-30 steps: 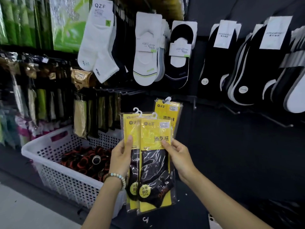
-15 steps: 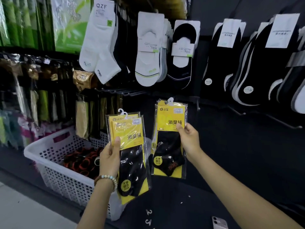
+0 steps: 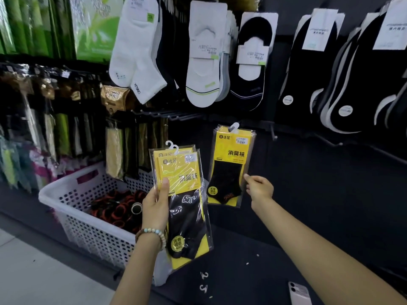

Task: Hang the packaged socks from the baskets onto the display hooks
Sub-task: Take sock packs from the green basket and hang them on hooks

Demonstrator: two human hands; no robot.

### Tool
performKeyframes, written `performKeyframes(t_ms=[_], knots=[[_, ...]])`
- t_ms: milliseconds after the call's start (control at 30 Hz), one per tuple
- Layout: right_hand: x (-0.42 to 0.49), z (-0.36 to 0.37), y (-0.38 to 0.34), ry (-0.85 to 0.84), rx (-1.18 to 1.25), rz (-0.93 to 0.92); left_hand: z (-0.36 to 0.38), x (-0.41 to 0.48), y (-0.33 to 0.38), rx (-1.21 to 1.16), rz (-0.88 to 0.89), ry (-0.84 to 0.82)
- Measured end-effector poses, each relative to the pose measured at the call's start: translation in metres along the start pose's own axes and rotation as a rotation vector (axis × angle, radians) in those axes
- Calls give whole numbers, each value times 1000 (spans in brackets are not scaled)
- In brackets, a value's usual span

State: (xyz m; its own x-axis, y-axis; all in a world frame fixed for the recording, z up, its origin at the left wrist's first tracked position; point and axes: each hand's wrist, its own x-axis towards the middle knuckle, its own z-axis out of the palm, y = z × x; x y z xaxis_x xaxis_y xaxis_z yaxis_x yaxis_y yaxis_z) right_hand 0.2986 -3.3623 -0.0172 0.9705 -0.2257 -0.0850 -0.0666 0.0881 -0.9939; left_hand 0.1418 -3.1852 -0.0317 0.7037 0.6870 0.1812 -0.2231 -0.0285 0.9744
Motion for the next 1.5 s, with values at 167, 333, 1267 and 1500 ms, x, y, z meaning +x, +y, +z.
performKeyframes(t_ms=[167, 333, 1267, 1500], knots=[[-38, -12, 6, -234, 14, -48, 12, -8, 3, -5, -9, -70], [-85, -14, 10, -597, -122, -209, 25, -17, 2, -103, -21, -167], [-19, 7, -27, -206, -47, -359, -3, 8, -7, -100, 0, -64], [-11, -2, 2, 15, -73, -149, 7, 4, -10, -82, -13, -108]])
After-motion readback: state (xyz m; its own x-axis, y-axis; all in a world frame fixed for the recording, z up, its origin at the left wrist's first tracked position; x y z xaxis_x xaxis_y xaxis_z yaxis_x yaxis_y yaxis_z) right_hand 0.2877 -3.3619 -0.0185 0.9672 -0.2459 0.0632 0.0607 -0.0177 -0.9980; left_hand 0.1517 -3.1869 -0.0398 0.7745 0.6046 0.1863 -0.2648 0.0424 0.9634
